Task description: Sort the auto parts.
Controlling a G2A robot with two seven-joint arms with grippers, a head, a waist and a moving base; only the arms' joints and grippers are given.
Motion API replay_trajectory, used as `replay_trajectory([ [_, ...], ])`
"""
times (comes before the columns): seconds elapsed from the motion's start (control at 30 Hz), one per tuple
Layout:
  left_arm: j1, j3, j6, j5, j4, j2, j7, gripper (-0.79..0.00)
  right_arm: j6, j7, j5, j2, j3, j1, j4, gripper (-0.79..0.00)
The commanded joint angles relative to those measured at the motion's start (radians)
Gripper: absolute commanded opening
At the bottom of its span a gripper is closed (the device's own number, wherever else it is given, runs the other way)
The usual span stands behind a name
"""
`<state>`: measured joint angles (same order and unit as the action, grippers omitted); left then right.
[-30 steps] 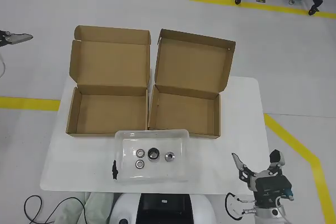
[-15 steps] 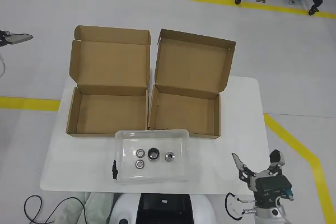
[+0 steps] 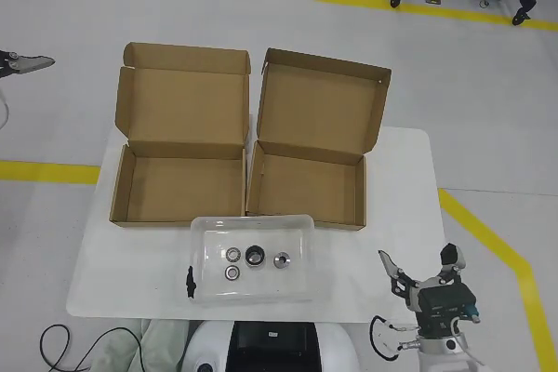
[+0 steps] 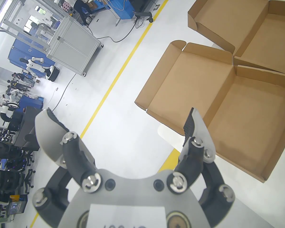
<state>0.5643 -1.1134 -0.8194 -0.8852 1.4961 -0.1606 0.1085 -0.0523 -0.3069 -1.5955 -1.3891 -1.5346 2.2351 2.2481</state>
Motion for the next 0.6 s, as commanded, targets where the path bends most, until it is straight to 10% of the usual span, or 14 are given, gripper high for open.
replay_trajectory([
  [0.0,0.0,0.0,0.0,0.0,0.0,0.0,0.0,0.0,-0.028,0.021,-0.017,0.002,0.017,-0.033,-0.009,0.0],
  [0.57,0.0,0.0,0.0,0.0,0.0,0.0,0.0,0.0,-0.221,0.277,-0.232,0.009,0.285,-0.349,-0.148,0.0],
])
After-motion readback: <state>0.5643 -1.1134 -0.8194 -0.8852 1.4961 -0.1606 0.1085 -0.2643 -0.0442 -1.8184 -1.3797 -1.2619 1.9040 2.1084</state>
